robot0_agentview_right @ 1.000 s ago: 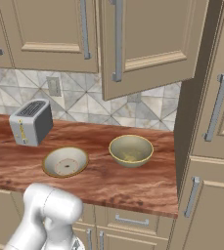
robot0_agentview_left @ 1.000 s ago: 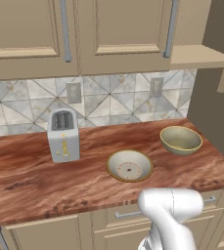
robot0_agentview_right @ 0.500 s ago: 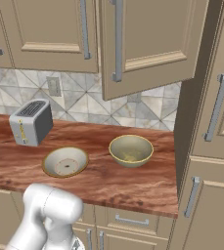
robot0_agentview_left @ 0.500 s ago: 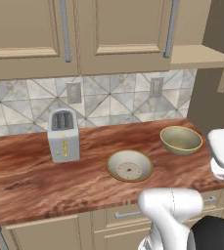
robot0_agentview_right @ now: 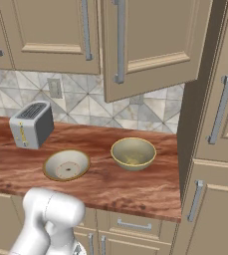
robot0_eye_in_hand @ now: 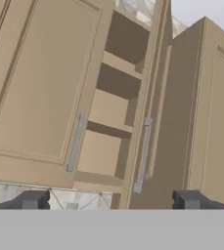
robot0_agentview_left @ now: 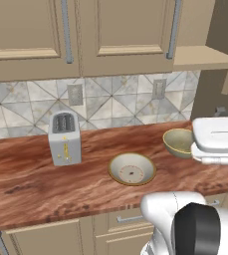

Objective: Open the cabinet. Pick the bowls from the counter and place them in the cabinet. Then close the cabinet.

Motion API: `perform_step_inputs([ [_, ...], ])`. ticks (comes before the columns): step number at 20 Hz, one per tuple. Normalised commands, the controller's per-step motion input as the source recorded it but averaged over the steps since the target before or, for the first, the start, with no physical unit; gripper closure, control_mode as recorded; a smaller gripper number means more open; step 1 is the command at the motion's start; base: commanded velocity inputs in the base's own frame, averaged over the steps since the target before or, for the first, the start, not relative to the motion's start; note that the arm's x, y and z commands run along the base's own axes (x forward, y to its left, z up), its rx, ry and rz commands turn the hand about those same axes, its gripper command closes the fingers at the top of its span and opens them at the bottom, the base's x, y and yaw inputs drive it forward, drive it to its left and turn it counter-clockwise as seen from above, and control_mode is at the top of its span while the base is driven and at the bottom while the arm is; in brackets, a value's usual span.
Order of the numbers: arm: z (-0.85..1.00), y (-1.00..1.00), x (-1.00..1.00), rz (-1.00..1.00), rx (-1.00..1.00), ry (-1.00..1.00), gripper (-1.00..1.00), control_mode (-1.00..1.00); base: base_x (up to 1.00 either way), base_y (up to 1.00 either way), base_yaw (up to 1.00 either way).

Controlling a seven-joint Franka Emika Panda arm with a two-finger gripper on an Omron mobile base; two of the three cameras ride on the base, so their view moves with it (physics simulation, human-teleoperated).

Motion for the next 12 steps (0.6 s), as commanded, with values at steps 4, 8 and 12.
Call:
perform_step_inputs([
  [4,-0.11,-0.21,0.61,0.00,0.08,-0.15,-1.00,-1.00,0.00,0.00,0.00],
  [8,-0.27,-0.35,0.55,0.00,0.12,-0.11,-1.00,-1.00,0.00,0.00,0.00],
  [12,-0.25,-0.42,0.51,0.00,0.10,-0.11,-1.00,-1.00,0.00,0.00,0.00],
])
